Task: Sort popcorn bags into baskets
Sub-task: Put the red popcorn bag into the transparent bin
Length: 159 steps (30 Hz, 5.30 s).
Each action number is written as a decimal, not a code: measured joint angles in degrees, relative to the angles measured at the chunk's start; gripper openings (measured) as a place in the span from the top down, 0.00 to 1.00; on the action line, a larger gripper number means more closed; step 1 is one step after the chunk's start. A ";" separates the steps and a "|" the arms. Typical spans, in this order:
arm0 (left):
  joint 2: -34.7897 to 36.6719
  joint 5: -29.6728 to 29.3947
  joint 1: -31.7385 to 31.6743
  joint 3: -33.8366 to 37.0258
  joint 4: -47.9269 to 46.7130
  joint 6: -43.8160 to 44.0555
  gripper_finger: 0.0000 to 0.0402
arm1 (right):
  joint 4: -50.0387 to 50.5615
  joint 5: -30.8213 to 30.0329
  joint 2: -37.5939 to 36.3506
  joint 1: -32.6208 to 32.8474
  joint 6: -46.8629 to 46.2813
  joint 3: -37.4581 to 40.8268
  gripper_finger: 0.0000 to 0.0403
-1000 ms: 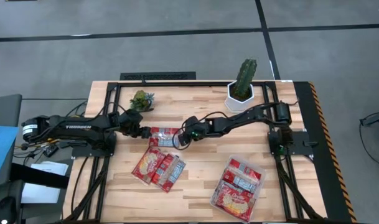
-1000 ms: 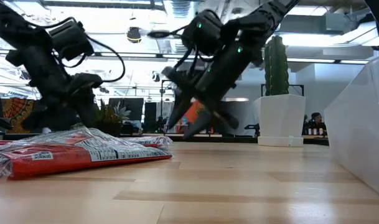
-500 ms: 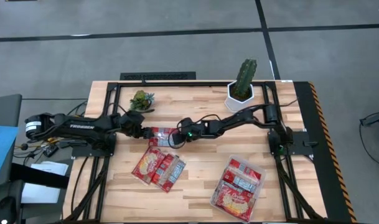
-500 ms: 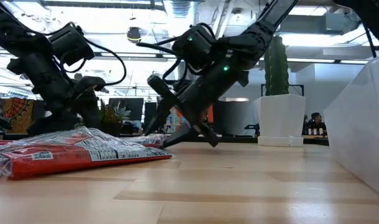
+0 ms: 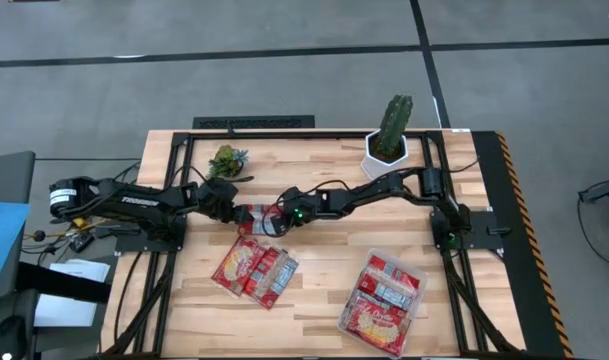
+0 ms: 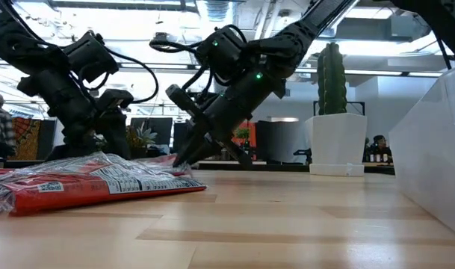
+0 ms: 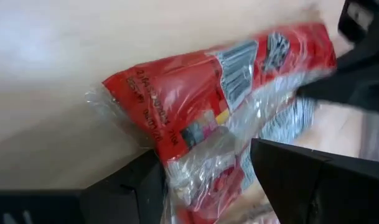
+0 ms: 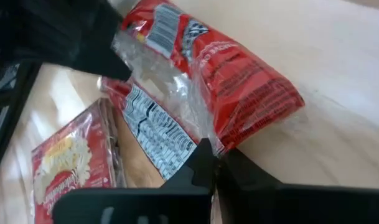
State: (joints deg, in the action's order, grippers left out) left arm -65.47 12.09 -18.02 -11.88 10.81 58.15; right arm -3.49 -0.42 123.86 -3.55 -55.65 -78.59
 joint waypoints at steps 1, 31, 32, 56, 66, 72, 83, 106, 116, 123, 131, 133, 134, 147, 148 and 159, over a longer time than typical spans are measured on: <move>-0.02 1.26 0.00 0.00 0.76 0.15 0.47 | 1.17 0.09 -0.60 -0.16 0.05 0.00 0.95; -0.02 10.20 0.02 -15.45 2.06 -9.88 0.47 | 63.85 -1.94 -46.09 11.79 27.87 0.24 0.98; -0.02 9.89 0.02 -15.45 1.23 -10.30 0.47 | 64.98 0.06 -46.75 12.21 30.71 0.24 0.97; -0.02 -3.08 0.00 -15.45 -4.95 -7.41 0.47 | 93.25 9.35 -32.81 18.46 90.52 -8.74 0.95; -0.02 -3.33 0.00 -15.45 -5.49 -8.41 0.47 | 93.53 9.66 -26.35 24.42 97.47 -10.69 0.92; -0.02 -2.88 0.00 -15.45 -5.85 -9.49 0.47 | 93.51 12.47 -25.06 27.69 96.21 -10.62 0.93; -0.02 -1.87 0.00 -15.45 -5.97 -11.02 0.47 | 92.90 12.70 -25.23 31.64 90.34 -10.62 0.77; -0.02 2.55 -0.74 -15.45 -5.99 -12.72 0.47 | 87.08 3.40 -25.16 29.99 76.25 -17.73 0.46; 0.00 2.46 -0.74 -15.45 -7.67 -14.44 0.47 | 75.06 -3.13 -25.21 24.97 41.57 -10.98 0.59; 0.00 2.68 -0.74 -15.47 -8.98 -14.98 0.47 | 71.80 -2.60 -25.19 26.76 36.53 -3.81 0.73; 0.00 2.55 -0.74 -15.47 -8.99 -15.91 0.47 | 67.64 -2.53 -25.17 29.45 33.11 1.29 0.82; 0.00 2.55 -0.74 -15.47 -9.13 -16.15 0.47 | 67.10 -2.50 -25.17 30.10 32.26 2.13 0.82; 0.00 2.55 -0.75 -15.47 -9.33 -16.37 0.47 | 66.99 -2.48 -25.17 30.41 32.04 2.38 0.82; 0.00 2.44 -0.76 -15.47 -10.63 -16.98 0.47 | 60.77 -0.83 -25.12 32.37 31.78 5.57 0.82; 0.00 2.44 -0.76 -15.47 -10.65 -16.98 0.47 | 60.94 -0.75 -25.15 32.45 31.71 5.57 0.82; 0.00 3.98 -0.76 -15.34 -11.62 -17.44 0.47 | 56.39 7.93 -25.15 33.65 35.89 5.57 0.83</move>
State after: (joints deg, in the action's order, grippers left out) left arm -65.47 16.07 -18.79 -27.22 -0.81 40.71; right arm 52.91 7.52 98.72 30.11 -19.77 -73.02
